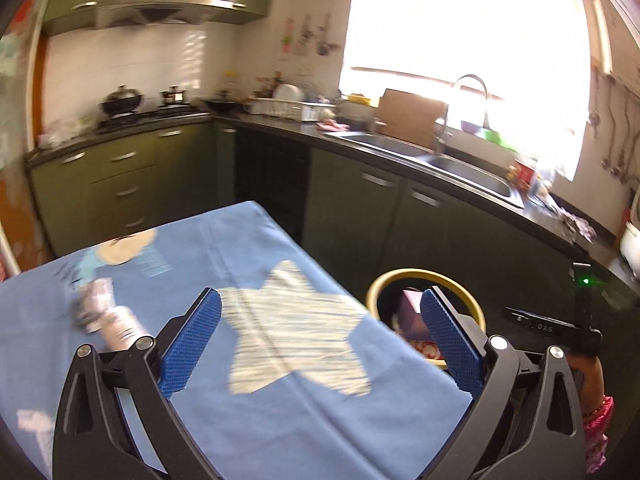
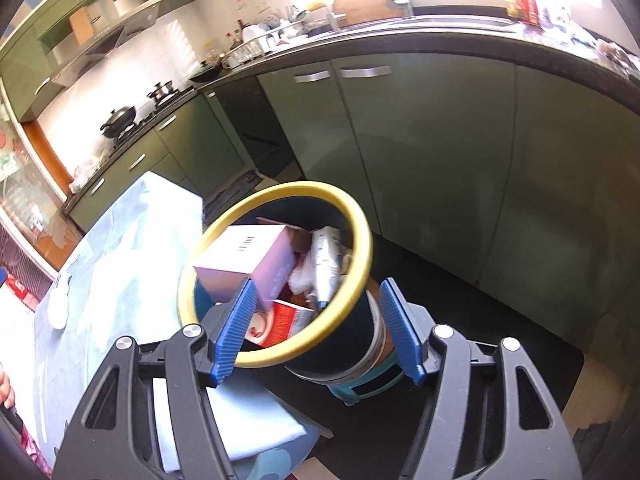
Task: Collect trash
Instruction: 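Move the right gripper back toward the white pill bottle on the table, then grasp the white pill bottle with the right gripper and lift it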
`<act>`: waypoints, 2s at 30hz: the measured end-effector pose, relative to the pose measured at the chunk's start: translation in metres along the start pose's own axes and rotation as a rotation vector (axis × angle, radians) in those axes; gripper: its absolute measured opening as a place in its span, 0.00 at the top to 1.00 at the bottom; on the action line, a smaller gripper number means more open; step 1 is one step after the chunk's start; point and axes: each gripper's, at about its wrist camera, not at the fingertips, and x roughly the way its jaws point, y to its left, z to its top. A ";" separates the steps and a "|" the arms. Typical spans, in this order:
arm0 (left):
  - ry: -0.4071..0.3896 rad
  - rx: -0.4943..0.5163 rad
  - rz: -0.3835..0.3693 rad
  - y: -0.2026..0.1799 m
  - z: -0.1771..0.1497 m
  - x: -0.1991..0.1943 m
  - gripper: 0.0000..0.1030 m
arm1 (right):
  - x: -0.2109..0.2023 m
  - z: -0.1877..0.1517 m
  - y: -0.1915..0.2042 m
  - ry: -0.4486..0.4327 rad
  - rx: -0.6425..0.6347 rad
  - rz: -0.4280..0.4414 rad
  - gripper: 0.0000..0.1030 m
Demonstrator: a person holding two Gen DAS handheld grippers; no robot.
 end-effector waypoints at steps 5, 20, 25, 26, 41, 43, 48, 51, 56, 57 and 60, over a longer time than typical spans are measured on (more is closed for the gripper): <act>-0.016 -0.075 0.146 0.057 -0.022 -0.041 0.05 | -0.001 0.001 0.035 0.003 -0.071 0.034 0.40; -0.007 -0.189 0.446 0.162 -0.092 -0.096 0.05 | 0.020 -0.002 0.244 0.084 -0.447 0.287 0.37; 0.007 -0.241 0.458 0.188 -0.112 -0.105 0.05 | 0.041 -0.028 0.339 0.177 -0.610 0.407 0.36; 0.011 -0.248 0.459 0.190 -0.114 -0.104 0.05 | 0.048 -0.034 0.358 0.199 -0.644 0.429 0.36; 0.034 -0.319 0.433 0.227 -0.135 -0.102 0.05 | 0.136 -0.085 0.488 0.337 -0.842 0.342 0.36; 0.032 -0.324 0.422 0.229 -0.136 -0.101 0.05 | 0.140 -0.088 0.491 0.338 -0.852 0.328 0.36; 0.028 -0.331 0.418 0.232 -0.138 -0.102 0.05 | 0.147 -0.092 0.493 0.355 -0.859 0.311 0.52; 0.029 -0.338 0.417 0.232 -0.140 -0.102 0.05 | 0.147 -0.094 0.492 0.355 -0.862 0.312 0.57; 0.029 -0.327 0.427 0.228 -0.139 -0.103 0.05 | 0.139 -0.093 0.484 0.359 -0.834 0.345 0.57; 0.028 -0.324 0.429 0.227 -0.138 -0.104 0.05 | 0.136 -0.091 0.481 0.357 -0.826 0.351 0.57; 0.025 -0.312 0.438 0.222 -0.136 -0.105 0.05 | 0.128 -0.086 0.470 0.346 -0.801 0.363 0.57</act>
